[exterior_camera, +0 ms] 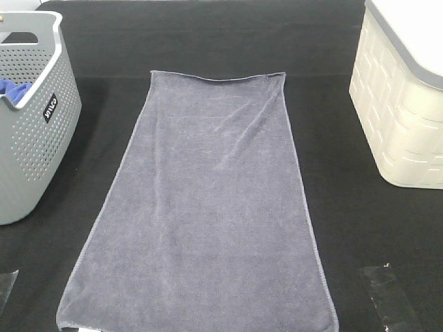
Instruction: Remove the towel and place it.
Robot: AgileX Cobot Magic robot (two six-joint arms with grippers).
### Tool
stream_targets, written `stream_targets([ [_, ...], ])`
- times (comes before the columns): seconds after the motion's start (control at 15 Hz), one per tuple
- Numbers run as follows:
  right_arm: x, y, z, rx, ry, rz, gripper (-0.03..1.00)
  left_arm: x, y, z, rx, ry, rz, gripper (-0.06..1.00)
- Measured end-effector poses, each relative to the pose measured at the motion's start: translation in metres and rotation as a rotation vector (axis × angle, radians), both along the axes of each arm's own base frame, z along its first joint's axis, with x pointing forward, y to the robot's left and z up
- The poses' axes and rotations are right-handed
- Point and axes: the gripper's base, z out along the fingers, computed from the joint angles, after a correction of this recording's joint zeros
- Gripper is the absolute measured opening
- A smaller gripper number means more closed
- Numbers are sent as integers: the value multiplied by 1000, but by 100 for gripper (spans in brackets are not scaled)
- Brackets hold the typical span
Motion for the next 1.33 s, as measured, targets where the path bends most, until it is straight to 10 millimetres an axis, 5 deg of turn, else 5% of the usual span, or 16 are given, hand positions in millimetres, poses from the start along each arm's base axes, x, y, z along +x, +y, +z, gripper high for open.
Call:
stream_targets([
  [0.47,-21,-2,1,5,-146,-86,62,-22,3,1,-12,-148,144,54],
  [1.33,-31,-2,1,12,-214,-48,62,-23,3,1,-5,-152,148,54],
])
